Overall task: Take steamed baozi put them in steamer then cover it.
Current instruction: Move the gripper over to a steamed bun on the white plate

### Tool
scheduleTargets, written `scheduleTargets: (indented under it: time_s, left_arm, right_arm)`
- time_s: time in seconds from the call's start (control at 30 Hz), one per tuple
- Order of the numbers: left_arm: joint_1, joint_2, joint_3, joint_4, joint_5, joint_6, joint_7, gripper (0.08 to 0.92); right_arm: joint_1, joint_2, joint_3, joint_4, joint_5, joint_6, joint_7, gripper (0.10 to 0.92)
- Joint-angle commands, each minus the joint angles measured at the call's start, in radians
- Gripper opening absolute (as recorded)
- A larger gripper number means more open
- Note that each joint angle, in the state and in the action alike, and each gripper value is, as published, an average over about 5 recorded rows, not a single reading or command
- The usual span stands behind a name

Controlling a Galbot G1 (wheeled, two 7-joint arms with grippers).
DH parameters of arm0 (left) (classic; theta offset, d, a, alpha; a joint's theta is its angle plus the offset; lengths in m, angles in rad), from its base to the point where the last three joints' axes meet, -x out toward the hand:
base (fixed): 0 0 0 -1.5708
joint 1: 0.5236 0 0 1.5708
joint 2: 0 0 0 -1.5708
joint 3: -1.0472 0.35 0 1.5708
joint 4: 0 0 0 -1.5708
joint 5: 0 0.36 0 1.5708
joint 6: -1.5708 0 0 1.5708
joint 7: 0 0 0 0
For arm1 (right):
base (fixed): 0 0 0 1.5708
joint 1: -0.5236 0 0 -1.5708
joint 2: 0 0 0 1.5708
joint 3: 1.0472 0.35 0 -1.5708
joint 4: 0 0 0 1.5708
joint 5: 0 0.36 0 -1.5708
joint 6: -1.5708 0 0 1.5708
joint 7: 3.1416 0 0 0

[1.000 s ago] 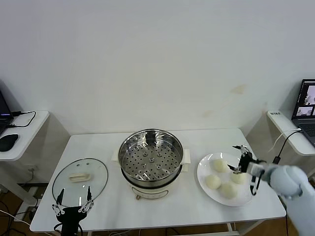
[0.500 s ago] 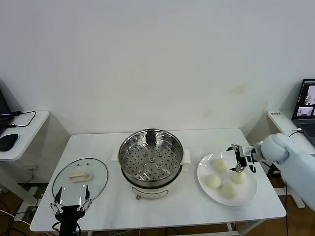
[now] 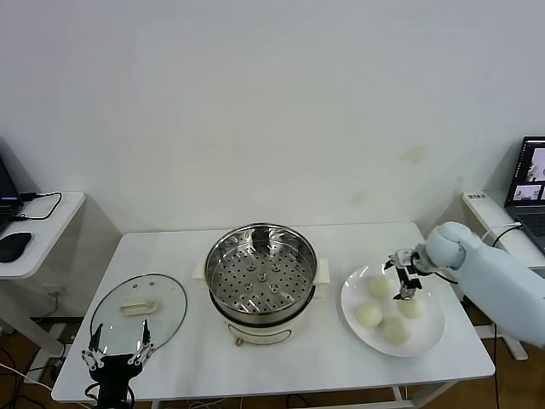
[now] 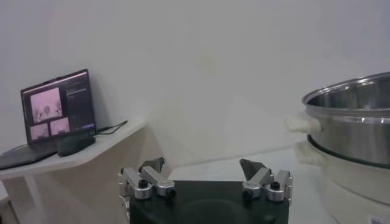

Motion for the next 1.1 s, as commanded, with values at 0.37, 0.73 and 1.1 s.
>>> scheduleTargets:
  time_s: [0.37,0.73,1.1]
  left_arm:
    - [-0.002,0.002,-0.007,0.007,0.002,-0.002,-0.001,0.823]
    - [-0.001,0.001,-0.004,0.007,0.000,-0.002,-0.001,0.823]
    - [0.001,0.004,-0.006,-0.001,0.000,-0.002,-0.001,0.823]
  right_arm:
    - [0.030,0.104,-0.025,-0.128,-0.044,-0.013,0.016,0.820]
    - [0.031,0.091,-0.046,-0.107,-0.033,-0.020,0.001,0.701]
    - [0.052,0.068,-0.059,-0.073,-0.012,-0.015,-0.009,0.631]
